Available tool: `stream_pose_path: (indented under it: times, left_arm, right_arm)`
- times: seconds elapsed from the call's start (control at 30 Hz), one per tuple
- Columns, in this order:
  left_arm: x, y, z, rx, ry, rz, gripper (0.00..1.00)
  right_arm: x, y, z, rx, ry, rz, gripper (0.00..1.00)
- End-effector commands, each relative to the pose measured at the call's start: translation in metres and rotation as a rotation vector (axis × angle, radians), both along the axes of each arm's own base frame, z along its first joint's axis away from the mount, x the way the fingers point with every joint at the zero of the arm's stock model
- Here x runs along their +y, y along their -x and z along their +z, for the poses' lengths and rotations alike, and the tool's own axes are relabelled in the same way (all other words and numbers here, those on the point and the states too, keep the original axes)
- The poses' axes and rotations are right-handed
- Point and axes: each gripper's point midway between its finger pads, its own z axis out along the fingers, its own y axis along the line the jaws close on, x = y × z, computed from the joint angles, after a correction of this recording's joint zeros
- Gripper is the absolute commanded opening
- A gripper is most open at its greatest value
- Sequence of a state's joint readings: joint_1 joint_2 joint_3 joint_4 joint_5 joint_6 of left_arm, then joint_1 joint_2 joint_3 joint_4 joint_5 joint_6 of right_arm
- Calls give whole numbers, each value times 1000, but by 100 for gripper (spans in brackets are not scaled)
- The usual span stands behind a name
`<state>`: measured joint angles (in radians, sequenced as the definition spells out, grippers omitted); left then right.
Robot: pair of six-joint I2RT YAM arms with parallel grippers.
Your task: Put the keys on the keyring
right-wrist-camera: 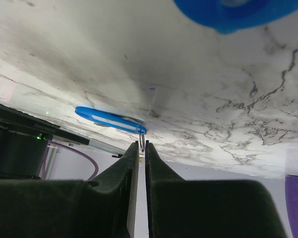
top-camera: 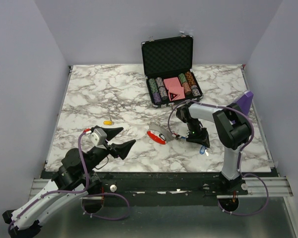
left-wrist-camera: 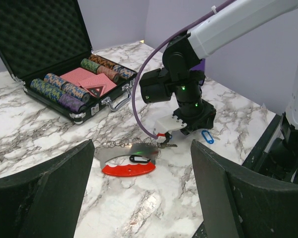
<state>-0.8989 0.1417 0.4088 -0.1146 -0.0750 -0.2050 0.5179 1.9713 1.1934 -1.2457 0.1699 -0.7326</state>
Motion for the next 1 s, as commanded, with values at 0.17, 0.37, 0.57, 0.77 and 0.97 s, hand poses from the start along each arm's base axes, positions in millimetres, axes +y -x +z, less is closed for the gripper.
stream_pose_path:
  times: [0.17,0.37,0.57,0.77,0.97]
  left_arm:
    - [0,1,-2,-14,-3,-4,87]
    - [1,2,1,-20,5,-5,87]
    - [2,3,1,-23,17,-5,87]
    - [0,2,-1,-16,26,-6,91]
    - [-6,2,-7,62,75,-20,96]
  right_arm:
    - [12,-15,7,-65,-53,-3,34]
    - [23,-25,23,-105,-114,-12,44]
    - [44,-38,49,-146,-248,-49,47]
    - [105,-48,88,-196,-639,-150,47]
    - [168,-51,140,-219,-1170,-186,47]
